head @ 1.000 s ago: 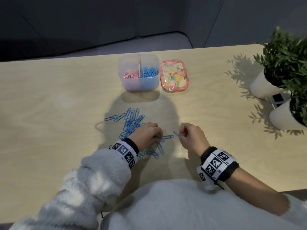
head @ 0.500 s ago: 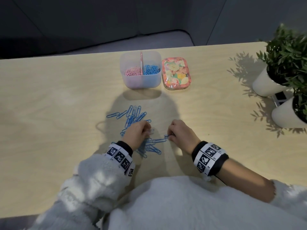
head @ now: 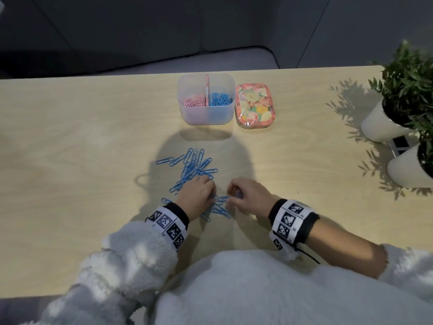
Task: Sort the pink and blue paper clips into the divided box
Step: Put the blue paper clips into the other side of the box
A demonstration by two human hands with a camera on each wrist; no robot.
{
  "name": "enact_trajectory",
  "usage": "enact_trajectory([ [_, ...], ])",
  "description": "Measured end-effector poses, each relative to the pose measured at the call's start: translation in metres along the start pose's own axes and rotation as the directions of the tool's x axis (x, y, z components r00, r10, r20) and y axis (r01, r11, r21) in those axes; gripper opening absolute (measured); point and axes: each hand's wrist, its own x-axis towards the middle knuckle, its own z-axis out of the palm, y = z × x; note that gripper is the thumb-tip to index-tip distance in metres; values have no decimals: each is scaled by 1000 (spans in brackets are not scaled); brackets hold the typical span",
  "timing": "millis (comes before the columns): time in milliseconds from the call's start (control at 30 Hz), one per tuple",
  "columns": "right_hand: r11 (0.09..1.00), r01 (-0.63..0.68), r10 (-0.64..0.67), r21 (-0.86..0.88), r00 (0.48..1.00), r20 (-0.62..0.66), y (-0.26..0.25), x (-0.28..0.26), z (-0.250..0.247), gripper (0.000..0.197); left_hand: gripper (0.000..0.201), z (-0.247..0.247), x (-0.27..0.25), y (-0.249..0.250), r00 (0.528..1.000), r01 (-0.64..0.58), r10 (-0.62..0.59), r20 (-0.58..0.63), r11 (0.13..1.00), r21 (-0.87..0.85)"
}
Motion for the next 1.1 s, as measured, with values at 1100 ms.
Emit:
enact_trajectory([
  [1100,976,132,-9,171,815,-579,-58,109,-152,36,23,-144,122,3,948,-17,-18,-318,994,-105],
])
